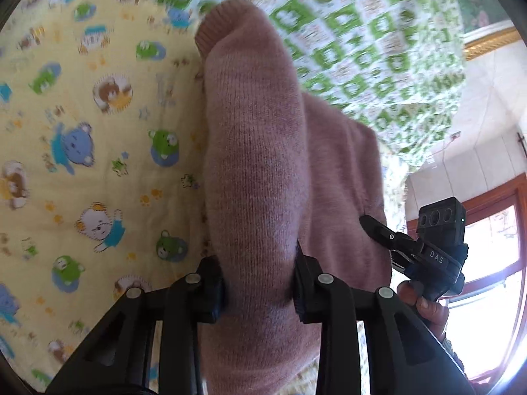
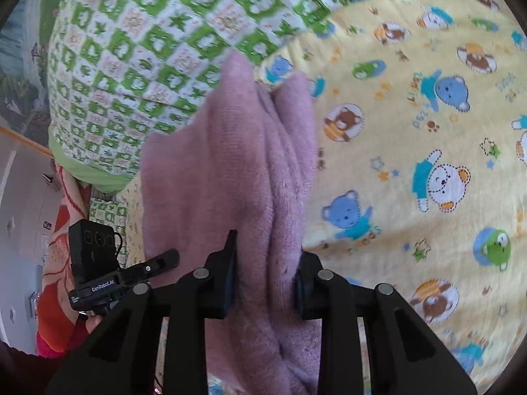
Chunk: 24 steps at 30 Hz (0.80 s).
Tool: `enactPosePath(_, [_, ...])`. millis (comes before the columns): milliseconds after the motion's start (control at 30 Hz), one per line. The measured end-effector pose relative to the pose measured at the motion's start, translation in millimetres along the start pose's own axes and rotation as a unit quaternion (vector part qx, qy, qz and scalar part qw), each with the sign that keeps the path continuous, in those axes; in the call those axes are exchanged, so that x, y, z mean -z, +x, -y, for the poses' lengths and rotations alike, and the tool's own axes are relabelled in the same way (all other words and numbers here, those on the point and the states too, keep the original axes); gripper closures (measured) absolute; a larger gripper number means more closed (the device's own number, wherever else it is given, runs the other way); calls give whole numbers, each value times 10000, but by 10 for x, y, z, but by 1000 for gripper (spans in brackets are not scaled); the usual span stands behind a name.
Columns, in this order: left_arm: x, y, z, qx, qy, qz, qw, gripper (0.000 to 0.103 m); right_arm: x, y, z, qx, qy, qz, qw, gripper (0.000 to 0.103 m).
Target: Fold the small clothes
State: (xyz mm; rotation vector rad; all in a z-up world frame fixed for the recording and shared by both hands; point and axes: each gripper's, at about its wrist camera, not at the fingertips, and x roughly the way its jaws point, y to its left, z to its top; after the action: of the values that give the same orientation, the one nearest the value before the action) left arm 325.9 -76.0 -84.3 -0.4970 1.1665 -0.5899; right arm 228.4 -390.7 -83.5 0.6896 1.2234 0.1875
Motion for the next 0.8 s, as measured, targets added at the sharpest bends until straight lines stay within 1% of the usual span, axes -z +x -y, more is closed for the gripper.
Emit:
enactPosePath(100, [84,-359,40,-21,105,129,9999,72,91,-96,-245,-176,-15,50,9998,75])
enactPosePath(167, [174,-635,-40,4,13,237,9997,72,187,-120,-427,-401,-45,30,9992,75])
enactPosePath(267, [365,-1093,-255,42,-185,379,9991,72,408,-100,-753,-678,-132,-77,9976,75])
enactPosePath(300, [404,-1176,-298,29,-227,407,9989,72,481,-73,-844,-741,-165,-124,9970,75])
enactPosePath(400, [612,-1540,-528,-113,-282,509,9982,72,749,0,-1107,-916,-259,-311,9950,75])
enactPosePath(500, [815,-1846,-759,-265,-336,607,9972,72,1026,128,-1321,-966,-327,-533,9934,75])
enactPosePath(533, [865,-1905,-819,-290,-374,634,9969,72,1099,180,-1365,-881,-295,-615,9938,75])
enactPosePath(667, [1080,-2117,-1113,-416,-551,699,9952,72,1354,457,-1491,-802,-273,-845,9928,75])
enactPosePath(800, [1253,-2127,-1359,-494,-728,717,9935,72,1518,641,-1509,-764,-301,-994,9917,75])
